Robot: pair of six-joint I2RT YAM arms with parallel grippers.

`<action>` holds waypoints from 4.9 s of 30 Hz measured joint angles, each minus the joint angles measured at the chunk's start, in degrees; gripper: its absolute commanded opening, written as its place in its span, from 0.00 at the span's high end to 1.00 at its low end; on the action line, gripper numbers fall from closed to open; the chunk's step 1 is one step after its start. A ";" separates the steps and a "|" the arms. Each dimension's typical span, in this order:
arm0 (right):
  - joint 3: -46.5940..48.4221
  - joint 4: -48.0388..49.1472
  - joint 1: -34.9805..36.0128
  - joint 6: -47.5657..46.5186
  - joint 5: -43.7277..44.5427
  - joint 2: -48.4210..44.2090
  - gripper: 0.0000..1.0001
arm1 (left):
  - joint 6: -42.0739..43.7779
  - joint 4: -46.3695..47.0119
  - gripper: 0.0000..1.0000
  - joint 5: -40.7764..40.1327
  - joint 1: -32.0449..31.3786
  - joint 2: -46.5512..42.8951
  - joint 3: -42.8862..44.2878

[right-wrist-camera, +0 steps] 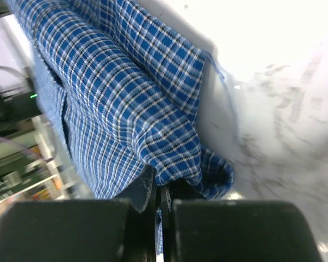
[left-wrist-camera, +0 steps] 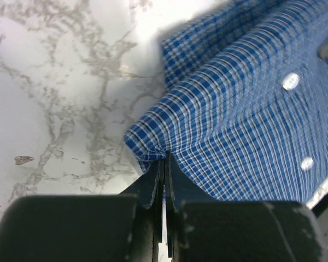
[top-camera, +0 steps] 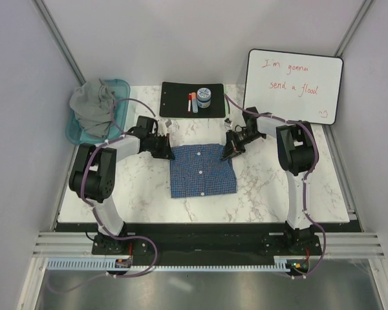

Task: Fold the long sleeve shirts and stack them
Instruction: Fold the shirt

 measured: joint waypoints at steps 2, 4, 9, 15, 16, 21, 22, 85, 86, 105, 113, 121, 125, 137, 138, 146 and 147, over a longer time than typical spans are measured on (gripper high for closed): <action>0.20 -0.83 0.00 0.24 -2.16 1.62 1.00 | -0.98 -0.02 0.98 -1.68 -0.11 1.44 0.15; 0.70 -1.46 0.02 0.13 -2.34 1.95 1.00 | -1.66 -0.09 0.98 -2.67 -0.24 2.05 0.31; 1.20 -2.01 0.46 -0.50 -1.92 2.19 1.00 | -2.14 -1.77 0.98 -3.93 -0.42 2.19 1.33; 1.09 -3.80 3.76 -5.70 3.06 0.07 0.92 | -0.24 -5.01 0.78 -2.10 -2.32 -0.70 -2.23; 1.53 -4.55 4.94 -6.99 5.27 -0.48 0.89 | 0.50 -6.49 0.64 -1.16 -2.95 -2.16 -3.61; 9.49 -9.01 10.01 -12.92 15.54 0.50 0.61 | 3.91 -13.44 0.34 5.68 -3.21 -14.23 -9.79; 12.26 -9.55 11.04 -14.21 17.79 1.38 0.56 | 4.13 -14.23 0.33 6.99 -2.10 -17.33 -10.14; 22.34 -12.87 5.86 -9.31 21.16 1.20 0.30 | 2.71 -19.96 0.98 10.56 1.31 5.33 17.31; 22.34 -13.29 3.89 -9.05 20.50 0.22 0.30 | 4.50 -23.12 0.98 8.35 1.31 4.94 20.44; 6.34 -15.21 -7.85 -9.16 10.12 -10.60 0.30 | 27.67 -41.00 0.98 -41.31 -32.89 3.02 33.64; -11.54 -13.42 -15.04 -8.66 5.57 -15.04 0.29 | 20.39 -40.96 0.59 -41.38 -40.46 18.16 34.64; -17.84 -13.40 -18.14 -8.59 5.18 -21.55 0.24 | 14.64 -44.00 0.32 -29.55 -45.29 20.70 45.86; -19.02 -13.16 -17.79 -8.55 4.55 -23.47 0.25 | 13.94 -44.68 0.29 -21.35 -43.87 16.06 50.29; -15.91 -10.97 -8.07 -6.54 0.74 -11.89 0.56 | 22.71 -35.10 0.58 -15.43 -15.50 3.63 31.17; -14.82 -10.56 -7.08 -6.10 0.76 -10.12 0.58 | 23.65 -34.14 0.60 -15.78 -15.41 4.22 28.13; 0.22 -9.81 -4.98 -2.64 2.78 -0.24 0.67 | 26.16 -30.14 0.71 -13.81 -19.98 4.83 11.85; 2.97 -9.79 -4.57 -2.43 3.15 1.05 0.67 | 25.88 -29.51 0.71 -13.14 -20.79 3.82 10.75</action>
